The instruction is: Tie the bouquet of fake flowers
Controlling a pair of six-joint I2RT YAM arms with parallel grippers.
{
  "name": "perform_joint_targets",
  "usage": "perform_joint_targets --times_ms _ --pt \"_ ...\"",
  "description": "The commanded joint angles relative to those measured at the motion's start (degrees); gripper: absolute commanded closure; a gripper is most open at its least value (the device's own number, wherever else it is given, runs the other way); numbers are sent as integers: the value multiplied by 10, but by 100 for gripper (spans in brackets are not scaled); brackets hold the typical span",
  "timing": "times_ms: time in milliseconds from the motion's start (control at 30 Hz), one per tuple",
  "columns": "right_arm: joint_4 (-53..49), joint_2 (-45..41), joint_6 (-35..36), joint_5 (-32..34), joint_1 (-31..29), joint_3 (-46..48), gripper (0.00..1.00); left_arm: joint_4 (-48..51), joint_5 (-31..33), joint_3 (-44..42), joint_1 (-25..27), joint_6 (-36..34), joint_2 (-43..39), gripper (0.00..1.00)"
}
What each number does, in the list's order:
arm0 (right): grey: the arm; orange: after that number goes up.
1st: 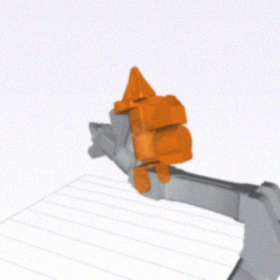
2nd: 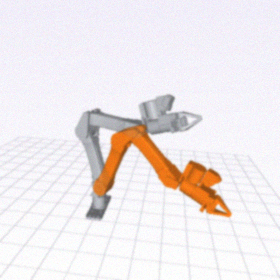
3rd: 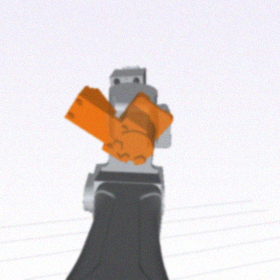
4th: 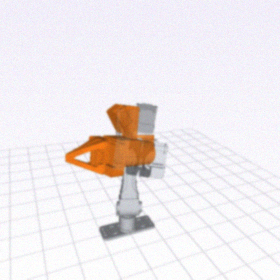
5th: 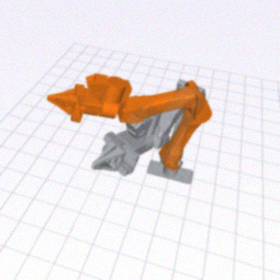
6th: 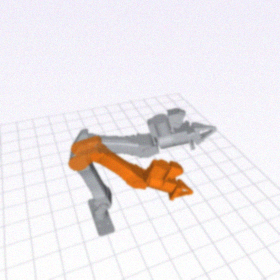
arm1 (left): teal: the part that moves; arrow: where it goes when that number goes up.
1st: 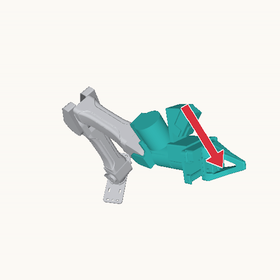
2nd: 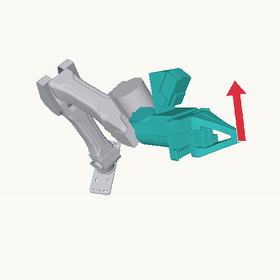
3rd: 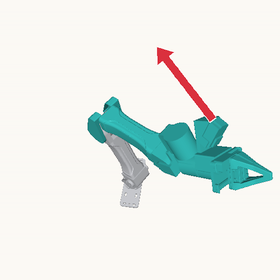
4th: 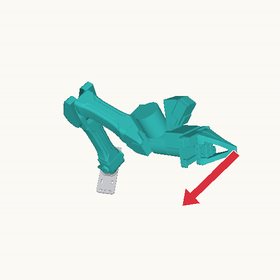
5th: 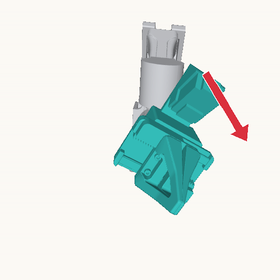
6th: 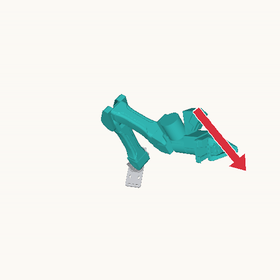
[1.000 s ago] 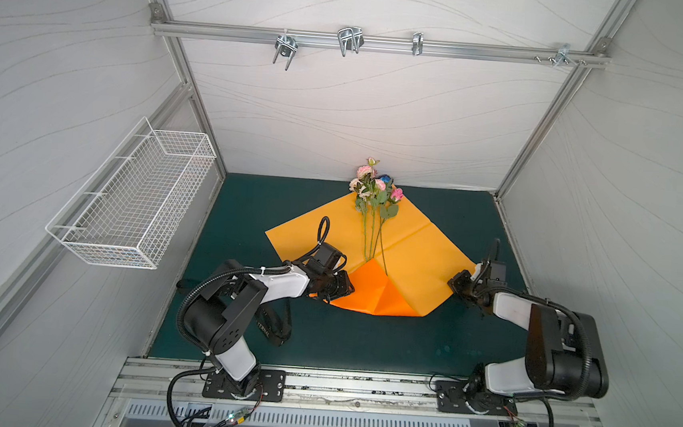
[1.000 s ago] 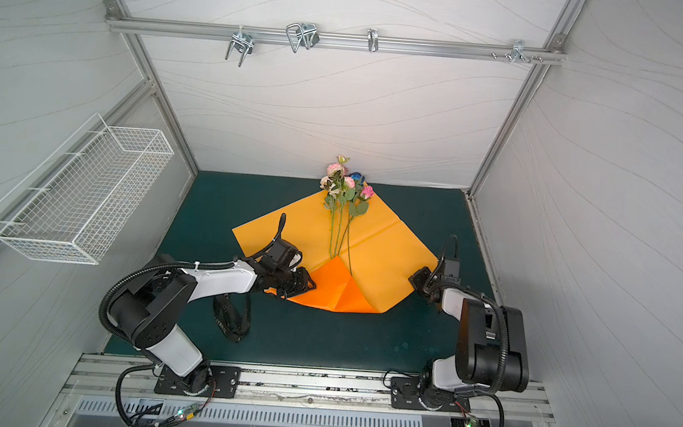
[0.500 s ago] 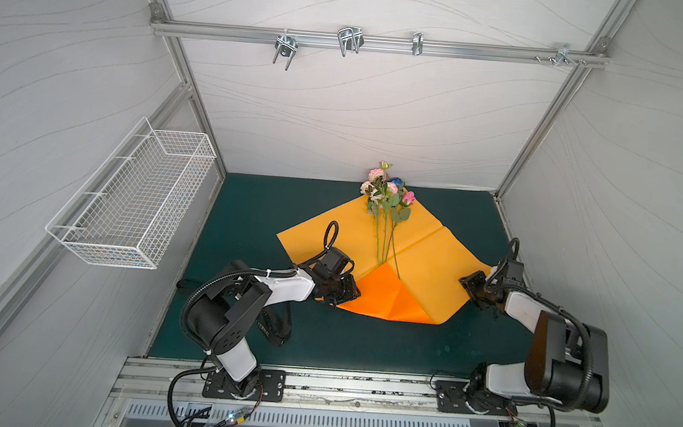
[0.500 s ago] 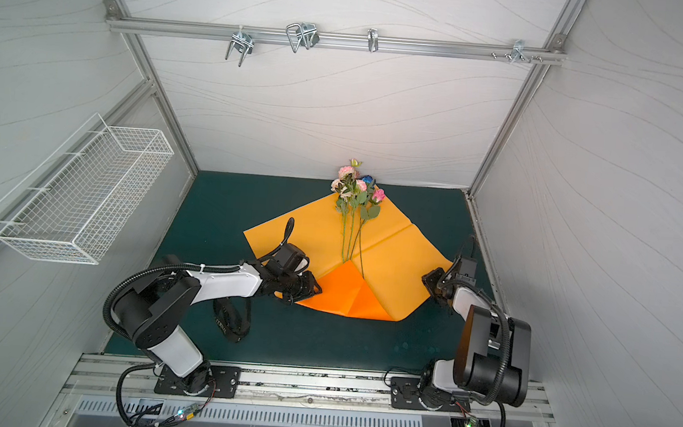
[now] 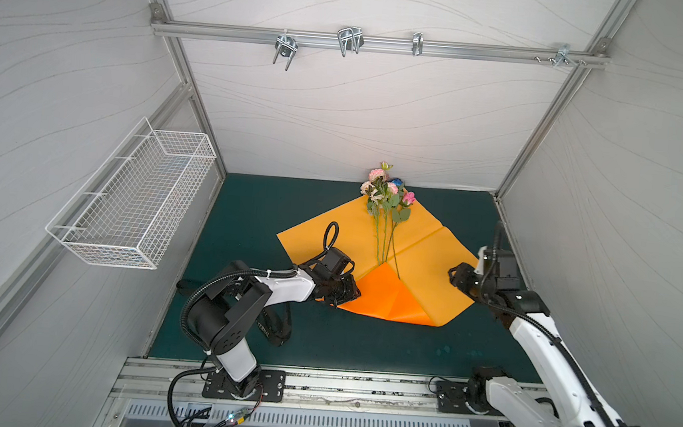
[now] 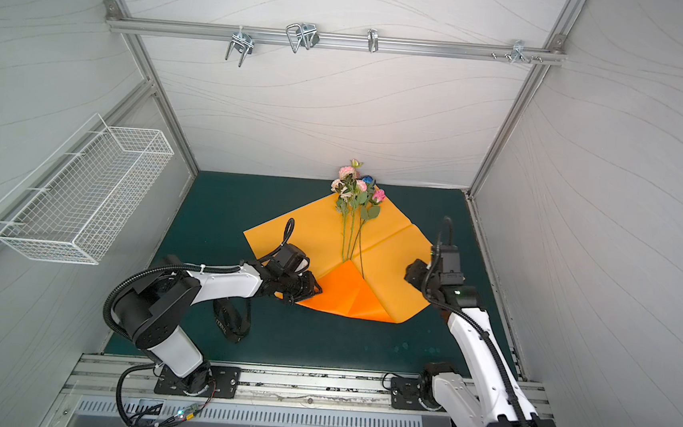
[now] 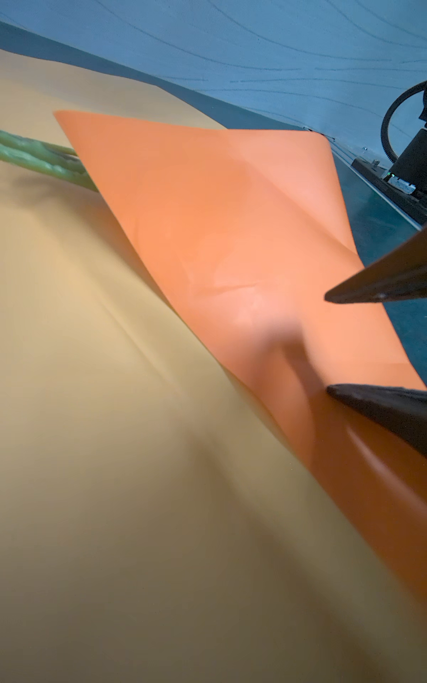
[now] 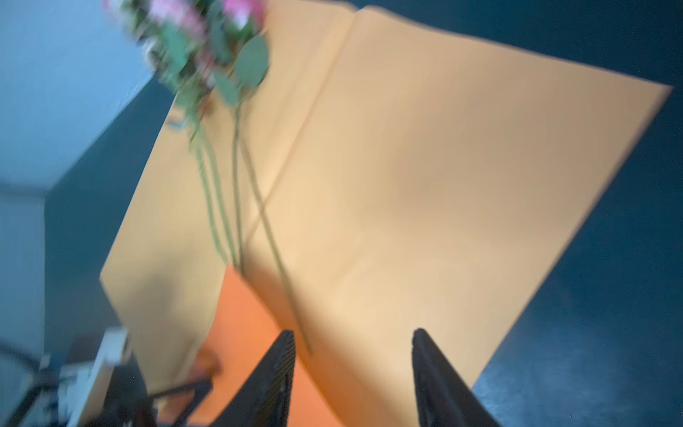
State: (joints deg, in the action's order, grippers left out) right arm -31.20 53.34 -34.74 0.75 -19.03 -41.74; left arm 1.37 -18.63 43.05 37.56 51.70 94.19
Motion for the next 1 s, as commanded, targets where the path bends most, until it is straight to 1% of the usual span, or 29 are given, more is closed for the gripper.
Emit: perform_joint_targets --times_ms 0,67,100,133,200,300,400,467,500,600,667,700,733,767,800,867,900,967 --pt "-56 34 -13 56 -140 -19 59 3 17 3 3 9 -10 62" --pt "-52 86 -16 73 -223 -37 62 7 19 3 3 9 -14 62" --pt "-45 116 -16 73 -254 -47 64 9 22 3 3 10 -17 62" --pt "-35 145 -17 67 -274 -54 65 11 24 1 3 9 -21 62" --pt "4 206 -14 32 -298 -67 69 14 30 -2 3 11 -29 62" --pt "56 280 -15 -10 -307 -83 72 28 44 -2 2 7 -45 62" --pt "76 345 -13 -19 -305 -104 77 51 60 0 -2 -1 -67 62" --pt "80 381 -10 -25 -303 -119 79 69 68 -2 -13 -9 -86 62" --pt "82 396 -9 -28 -301 -125 80 82 74 -2 -25 -13 -98 62" --pt "90 426 -6 -42 -293 -135 82 119 89 -9 -82 -29 -139 59" --pt "95 437 -7 -53 -287 -138 83 152 105 -9 -127 -43 -162 54" --pt "97 441 -7 -56 -285 -138 83 166 109 -8 -150 -50 -170 42" --pt "98 443 -7 -57 -284 -137 83 180 106 -8 -171 -54 -177 36" --pt "99 444 -7 -58 -282 -137 83 187 101 -8 -185 -57 -182 32" --pt "98 446 -5 -59 -279 -137 83 196 95 -8 -192 -58 -185 27" --pt "98 449 -3 -64 -275 -138 83 218 88 -10 -193 -62 -190 21" --pt "99 450 -2 -66 -274 -138 83 224 72 -19 -192 -57 -192 19" --pt "101 452 -1 -71 -271 -138 83 221 43 -51 -190 -40 -199 18"
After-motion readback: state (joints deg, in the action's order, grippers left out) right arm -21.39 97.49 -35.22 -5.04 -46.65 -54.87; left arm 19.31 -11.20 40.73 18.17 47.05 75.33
